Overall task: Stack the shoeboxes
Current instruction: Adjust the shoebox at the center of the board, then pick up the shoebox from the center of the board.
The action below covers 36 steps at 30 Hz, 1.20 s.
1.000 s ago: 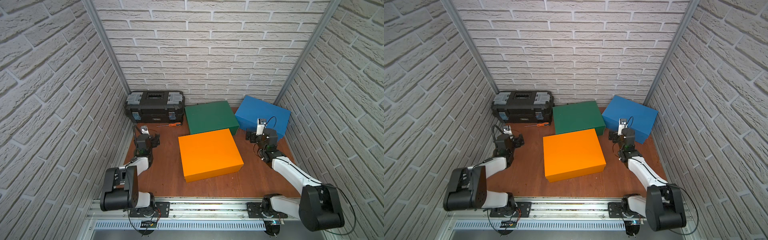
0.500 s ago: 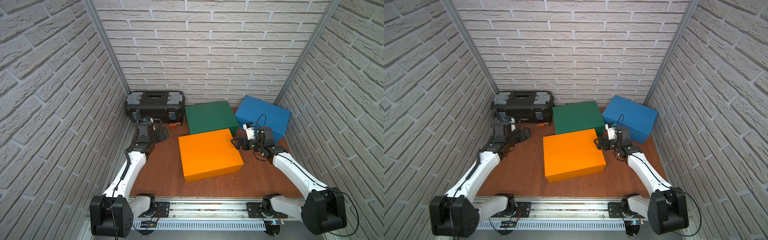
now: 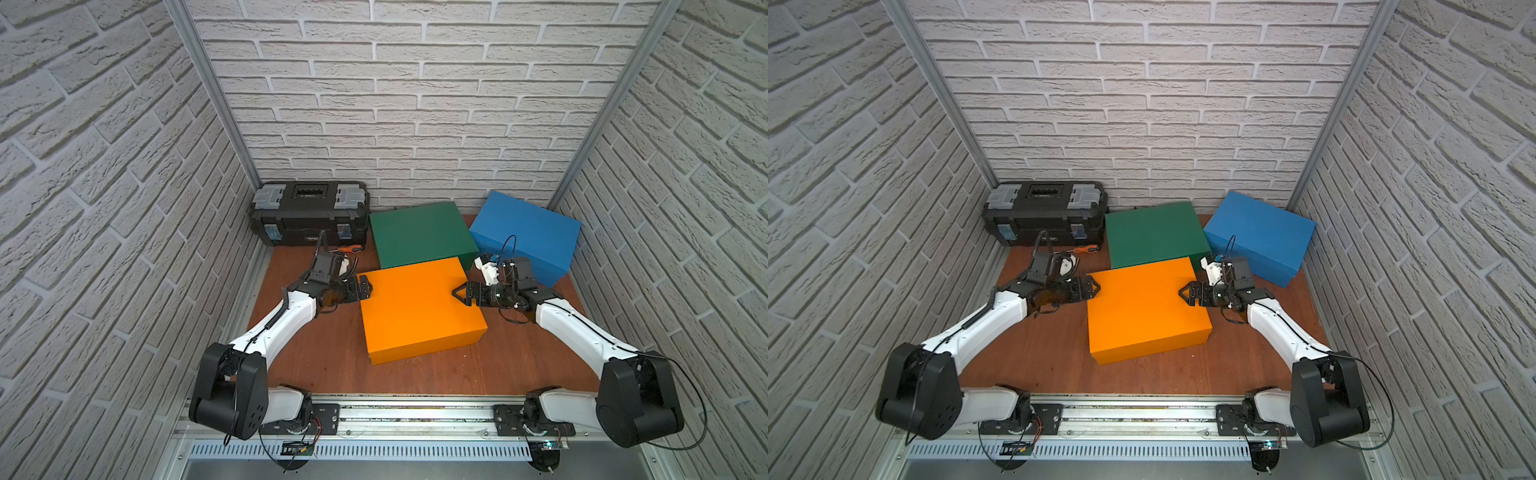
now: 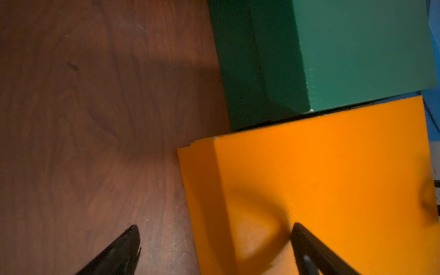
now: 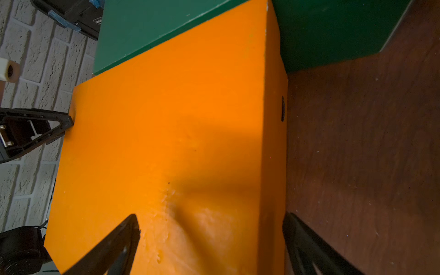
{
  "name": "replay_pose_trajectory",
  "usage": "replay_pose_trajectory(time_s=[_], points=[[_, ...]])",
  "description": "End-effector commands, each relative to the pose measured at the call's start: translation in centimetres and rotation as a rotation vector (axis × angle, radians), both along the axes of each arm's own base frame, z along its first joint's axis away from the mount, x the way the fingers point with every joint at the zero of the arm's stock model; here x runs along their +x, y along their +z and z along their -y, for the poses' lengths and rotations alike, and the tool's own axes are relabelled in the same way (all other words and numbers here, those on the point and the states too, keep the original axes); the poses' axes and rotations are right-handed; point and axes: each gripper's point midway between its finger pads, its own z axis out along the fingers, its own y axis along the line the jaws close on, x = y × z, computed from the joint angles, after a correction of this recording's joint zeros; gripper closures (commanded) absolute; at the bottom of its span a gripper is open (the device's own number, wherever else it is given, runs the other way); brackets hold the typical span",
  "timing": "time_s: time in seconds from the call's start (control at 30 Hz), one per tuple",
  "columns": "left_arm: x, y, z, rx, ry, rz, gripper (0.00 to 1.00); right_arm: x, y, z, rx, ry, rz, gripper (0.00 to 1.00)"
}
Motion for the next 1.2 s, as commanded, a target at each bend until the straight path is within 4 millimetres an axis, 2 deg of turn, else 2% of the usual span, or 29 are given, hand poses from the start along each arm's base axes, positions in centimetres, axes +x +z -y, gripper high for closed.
replay_pose_trajectory(time_s=[0.0, 0.27, 0.5, 0.63, 0.73, 0.87, 0.97, 1.07, 1.17], points=[[0.4, 1.0, 2.2, -0.015, -0.091, 0.034, 0.02, -2.0, -0.2, 0.1, -0.001, -0.007, -0.037, 0.05], [1.3, 1.3, 4.8, 0.009, -0.195, 0.047, 0.02, -6.4, -1.4, 1.0, 0.002, -0.077, -0.076, 0.07], [1.8, 1.1, 6.6, 0.025, -0.26, 0.043, 0.02, -7.2, -0.9, 1.1, 0.044, -0.109, -0.044, 0.08], [2.0, 0.9, 5.7, 0.076, -0.236, 0.044, 0.02, -7.6, -1.7, 1.8, -0.009, -0.129, -0.098, 0.07], [2.1, 2.0, 3.3, 0.148, -0.156, 0.084, 0.02, -7.5, -1.3, 4.6, -0.118, -0.246, -0.104, 0.04], [2.8, 5.4, 0.9, 0.136, -0.074, 0.189, 0.02, -5.6, 1.5, 6.1, -0.096, -0.347, 0.025, 0.04], [4.3, 7.6, -0.7, 0.099, 0.0, 0.226, 0.02, -3.2, 3.5, 6.7, -0.102, -0.361, 0.114, 0.02], [6.5, 8.7, -2.0, 0.059, 0.097, 0.238, 0.02, 0.3, 4.9, 7.3, -0.099, -0.364, 0.155, 0.01], [9.0, 9.3, -1.1, 0.0, 0.116, 0.256, 0.02, 4.6, 5.5, 6.8, -0.089, -0.327, 0.19, 0.01]])
